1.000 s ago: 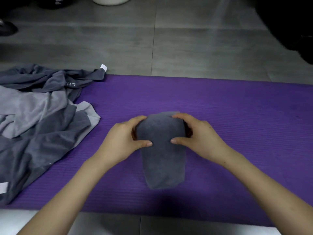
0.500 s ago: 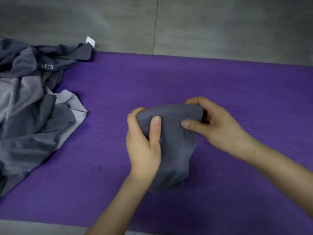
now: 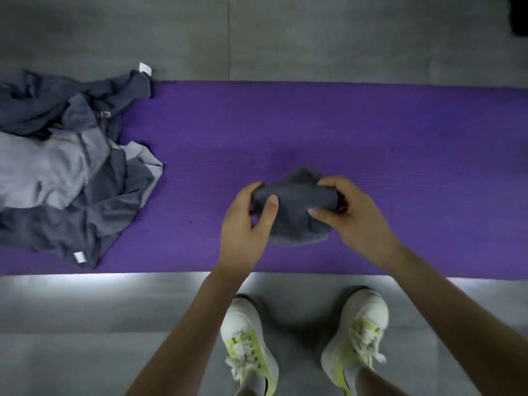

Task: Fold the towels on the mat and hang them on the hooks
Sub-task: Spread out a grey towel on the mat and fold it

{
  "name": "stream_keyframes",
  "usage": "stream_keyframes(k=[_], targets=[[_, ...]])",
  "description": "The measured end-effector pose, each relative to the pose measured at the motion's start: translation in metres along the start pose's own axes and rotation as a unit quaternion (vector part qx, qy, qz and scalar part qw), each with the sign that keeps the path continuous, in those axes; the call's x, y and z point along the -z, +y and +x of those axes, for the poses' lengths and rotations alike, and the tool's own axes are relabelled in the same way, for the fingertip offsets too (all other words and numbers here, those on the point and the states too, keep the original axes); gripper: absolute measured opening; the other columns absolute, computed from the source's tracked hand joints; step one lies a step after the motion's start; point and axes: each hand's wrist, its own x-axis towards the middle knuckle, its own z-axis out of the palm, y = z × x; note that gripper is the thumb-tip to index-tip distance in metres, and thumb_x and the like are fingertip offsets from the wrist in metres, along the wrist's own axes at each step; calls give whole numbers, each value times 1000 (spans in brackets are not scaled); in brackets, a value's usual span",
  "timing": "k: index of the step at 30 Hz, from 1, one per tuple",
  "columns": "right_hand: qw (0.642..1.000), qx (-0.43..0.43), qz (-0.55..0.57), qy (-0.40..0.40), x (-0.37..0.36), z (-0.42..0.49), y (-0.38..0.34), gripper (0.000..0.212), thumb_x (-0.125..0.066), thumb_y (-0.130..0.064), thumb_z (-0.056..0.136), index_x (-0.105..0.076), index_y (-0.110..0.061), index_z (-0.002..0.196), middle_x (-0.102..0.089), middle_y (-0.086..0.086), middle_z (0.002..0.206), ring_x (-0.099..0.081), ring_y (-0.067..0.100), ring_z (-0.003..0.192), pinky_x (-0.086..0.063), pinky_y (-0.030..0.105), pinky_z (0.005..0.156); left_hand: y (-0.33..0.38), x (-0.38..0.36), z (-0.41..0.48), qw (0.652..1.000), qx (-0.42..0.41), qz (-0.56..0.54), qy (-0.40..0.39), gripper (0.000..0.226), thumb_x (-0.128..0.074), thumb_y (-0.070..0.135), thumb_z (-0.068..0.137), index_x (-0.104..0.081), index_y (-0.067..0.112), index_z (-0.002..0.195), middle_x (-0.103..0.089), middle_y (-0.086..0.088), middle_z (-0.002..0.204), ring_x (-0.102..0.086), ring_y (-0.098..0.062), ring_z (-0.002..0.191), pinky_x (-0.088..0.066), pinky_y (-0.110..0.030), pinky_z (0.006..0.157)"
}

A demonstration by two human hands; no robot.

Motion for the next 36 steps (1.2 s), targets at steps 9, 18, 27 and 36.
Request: stream_keyframes(k=[9,18,27,36], targets=[[985,-111,-122,48,117,-167,-191,38,-64,-21,86,-52,-19,122,-56,-3,100,-55,23,91,-45,36,77,233,106,-125,994,65,61,-57,12,-54,13,91,-65,12,96,-65,1,89,-59,-16,83,-41,-16,71],[977,-114,-138,114,242,-275,-304,41,-65,-20,86,-51,-14,125,-63,13,111,-59,33,100,-47,35,80,381,176,-175,984,20,142,-103,10,-57,17,91,-65,12,91,-70,-7,90,-66,-21,90,-50,-37,84],[979,-36,-126,157,349,-288,-352,32,-66,-20,85,-58,-18,116,-67,6,104,-61,30,97,-38,30,69,482,165,-176,980,-28,193,-45,12,-57,7,88,-67,3,90,-68,-16,85,-64,-28,82,-45,-32,78],[974,0,-152,168,442,-208,-392,36,-69,-25,80,-57,-28,114,-68,3,101,-60,27,100,-47,38,84,562,157,-96,992,-31,124,-18,20,-57,11,87,-61,23,71,-62,-9,71,-57,-22,73,-45,-36,73]])
